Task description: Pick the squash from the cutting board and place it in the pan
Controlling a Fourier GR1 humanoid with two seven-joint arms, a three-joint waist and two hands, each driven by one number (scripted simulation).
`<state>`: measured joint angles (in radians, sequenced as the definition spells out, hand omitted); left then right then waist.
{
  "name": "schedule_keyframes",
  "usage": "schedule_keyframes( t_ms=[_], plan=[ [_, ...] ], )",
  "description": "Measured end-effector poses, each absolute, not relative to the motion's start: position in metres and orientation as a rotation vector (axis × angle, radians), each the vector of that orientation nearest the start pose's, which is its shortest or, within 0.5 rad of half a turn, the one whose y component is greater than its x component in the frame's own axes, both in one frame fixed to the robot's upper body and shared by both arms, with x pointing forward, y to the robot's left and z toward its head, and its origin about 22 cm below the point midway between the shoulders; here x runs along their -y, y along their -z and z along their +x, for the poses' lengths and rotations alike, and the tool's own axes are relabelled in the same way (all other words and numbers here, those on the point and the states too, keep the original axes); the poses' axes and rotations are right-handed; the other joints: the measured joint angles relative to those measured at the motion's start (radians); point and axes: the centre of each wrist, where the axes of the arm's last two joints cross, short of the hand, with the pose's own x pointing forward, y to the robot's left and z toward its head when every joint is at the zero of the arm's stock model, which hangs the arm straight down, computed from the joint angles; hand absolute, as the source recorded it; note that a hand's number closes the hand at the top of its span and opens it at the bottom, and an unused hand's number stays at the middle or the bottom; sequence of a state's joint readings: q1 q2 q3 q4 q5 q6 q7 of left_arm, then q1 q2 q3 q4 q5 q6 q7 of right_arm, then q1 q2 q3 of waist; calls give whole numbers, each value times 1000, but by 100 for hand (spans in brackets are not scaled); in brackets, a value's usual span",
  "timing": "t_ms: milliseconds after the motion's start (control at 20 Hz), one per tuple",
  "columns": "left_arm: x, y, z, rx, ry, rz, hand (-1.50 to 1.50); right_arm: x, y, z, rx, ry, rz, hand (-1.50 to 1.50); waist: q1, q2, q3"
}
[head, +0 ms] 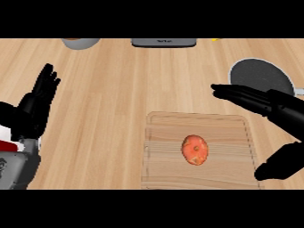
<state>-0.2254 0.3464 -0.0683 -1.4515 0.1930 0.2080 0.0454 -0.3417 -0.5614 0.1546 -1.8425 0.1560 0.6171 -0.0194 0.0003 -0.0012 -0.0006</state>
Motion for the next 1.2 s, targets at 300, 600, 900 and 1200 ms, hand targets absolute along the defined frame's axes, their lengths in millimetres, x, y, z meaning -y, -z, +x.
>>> schedule_keyframes(
  t_ms=[300, 600, 900, 1200],
  plan=[
    [-274, -47, 295, 1620, 47, 202, 0, 227, -167, 266, 1644, -1431, -65, -150, 0, 0, 0],
    [-272, -50, 298, 1617, 47, 200, 0, 226, -149, 263, 1584, -1414, -125, -150, 0, 1, 1],
    [-270, -50, 298, 1618, 47, 208, 0, 224, -126, 275, 1510, -1426, -197, -150, 2, 2, 1],
    [-272, -43, 290, 1615, 51, 205, 0, 214, -105, 278, 1446, -1485, -161, -150, 2, 1, 1]
  ],
)
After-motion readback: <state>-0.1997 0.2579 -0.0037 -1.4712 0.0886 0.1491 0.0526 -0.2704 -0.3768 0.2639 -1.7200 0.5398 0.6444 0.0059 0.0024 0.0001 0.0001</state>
